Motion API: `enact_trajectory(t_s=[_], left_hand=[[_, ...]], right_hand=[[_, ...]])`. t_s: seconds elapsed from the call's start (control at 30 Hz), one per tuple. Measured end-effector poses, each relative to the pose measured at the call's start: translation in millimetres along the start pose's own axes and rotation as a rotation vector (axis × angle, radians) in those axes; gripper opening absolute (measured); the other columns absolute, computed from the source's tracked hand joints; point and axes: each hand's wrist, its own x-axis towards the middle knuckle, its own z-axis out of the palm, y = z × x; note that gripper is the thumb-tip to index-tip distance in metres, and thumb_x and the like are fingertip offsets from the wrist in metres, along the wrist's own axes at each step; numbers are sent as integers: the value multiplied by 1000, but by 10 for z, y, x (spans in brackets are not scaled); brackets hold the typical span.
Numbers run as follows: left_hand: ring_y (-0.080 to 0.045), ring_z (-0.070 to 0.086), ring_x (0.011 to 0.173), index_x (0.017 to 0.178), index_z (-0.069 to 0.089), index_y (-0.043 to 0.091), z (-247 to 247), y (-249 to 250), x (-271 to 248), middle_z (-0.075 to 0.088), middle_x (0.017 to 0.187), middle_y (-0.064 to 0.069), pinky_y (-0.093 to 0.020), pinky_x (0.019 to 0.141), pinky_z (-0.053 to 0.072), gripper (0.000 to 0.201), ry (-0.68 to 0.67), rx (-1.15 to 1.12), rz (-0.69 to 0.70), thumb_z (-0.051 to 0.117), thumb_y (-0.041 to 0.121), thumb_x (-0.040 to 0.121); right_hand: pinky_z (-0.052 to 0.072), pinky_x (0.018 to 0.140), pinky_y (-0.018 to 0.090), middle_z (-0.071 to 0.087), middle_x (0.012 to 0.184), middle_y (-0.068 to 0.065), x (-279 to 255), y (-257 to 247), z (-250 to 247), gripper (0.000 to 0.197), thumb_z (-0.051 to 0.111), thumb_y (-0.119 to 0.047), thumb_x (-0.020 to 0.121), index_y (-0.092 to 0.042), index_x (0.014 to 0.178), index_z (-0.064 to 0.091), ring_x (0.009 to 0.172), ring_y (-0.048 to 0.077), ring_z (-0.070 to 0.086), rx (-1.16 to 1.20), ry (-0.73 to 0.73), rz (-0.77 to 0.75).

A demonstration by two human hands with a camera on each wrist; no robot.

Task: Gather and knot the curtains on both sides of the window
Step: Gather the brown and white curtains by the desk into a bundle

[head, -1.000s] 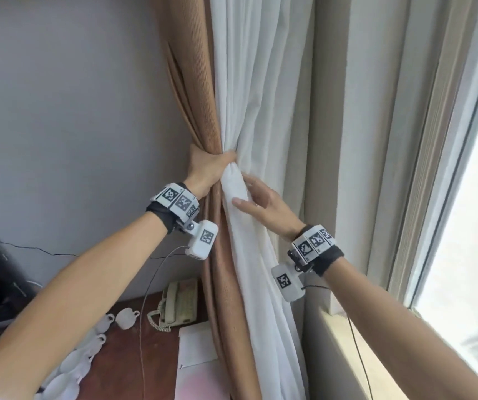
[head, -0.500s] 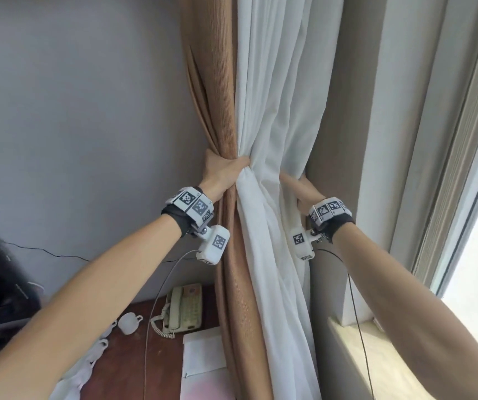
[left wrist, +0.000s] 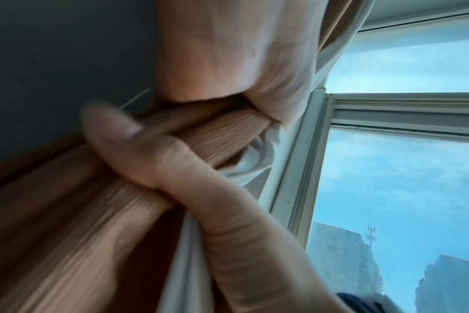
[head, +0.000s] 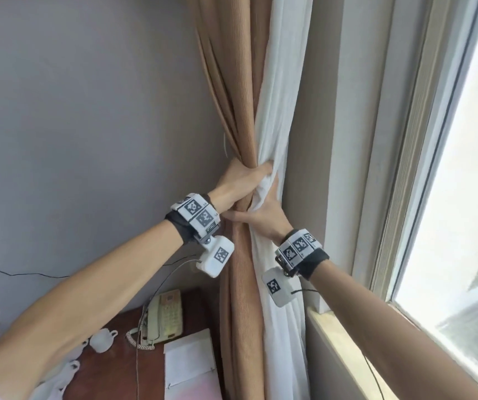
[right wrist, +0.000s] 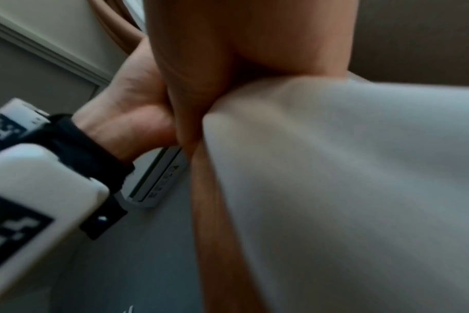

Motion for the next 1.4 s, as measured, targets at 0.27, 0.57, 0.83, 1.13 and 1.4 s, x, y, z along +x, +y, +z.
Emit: enact_trajectory(t_s=[0.27, 0.57, 0.83, 1.13, 1.4], left_hand=[[-3, 51, 139, 154, 39, 20, -387, -198, 110, 54, 152, 9, -29, 120, 35, 79, -459, -123, 79, 76, 49, 90], [-11, 41, 143, 164, 10, 19, -284, -825, 817, 38, 158, 3, -25, 112, 31, 101, -133, -273, -160, 77, 37, 91], [-16, 54, 132, 151, 50, 12, 370, -1135, 1588, 57, 147, -1, -41, 121, 37, 92, -366, -258, -329, 79, 63, 80], [-13, 61, 52, 80, 61, 14, 76, -650, 691, 63, 47, 8, -17, 45, 44, 37, -414, -210, -210, 49, 39, 106], [-6, 40, 141, 159, 24, 4, -515, -467, -69, 41, 156, 4, -25, 121, 30, 107, -555, -38, 63, 71, 64, 83]], right_hand=[[59, 101, 44, 74, 118, -6, -162, -58, -286, 68, 85, -17, 63, -24, 128, 62, 111, 16, 71, -15, 360, 63], [60, 97, 45, 77, 114, 1, -334, -3, -886, 55, 91, -9, 68, -16, 119, 71, 104, 15, 75, -99, 365, 119], [56, 73, 8, 74, 105, -8, -416, -75, -1018, 52, 79, 19, 78, -7, 121, 68, 85, -12, 72, -69, 292, 133], [58, 101, 44, 76, 118, 4, -165, 64, -817, 58, 90, -1, 75, -9, 128, 68, 110, 20, 73, -105, 433, 130], [56, 82, 30, 69, 96, -7, 118, 101, -129, 23, 75, -11, 90, -28, 102, 64, 93, 9, 69, -237, 318, -73]])
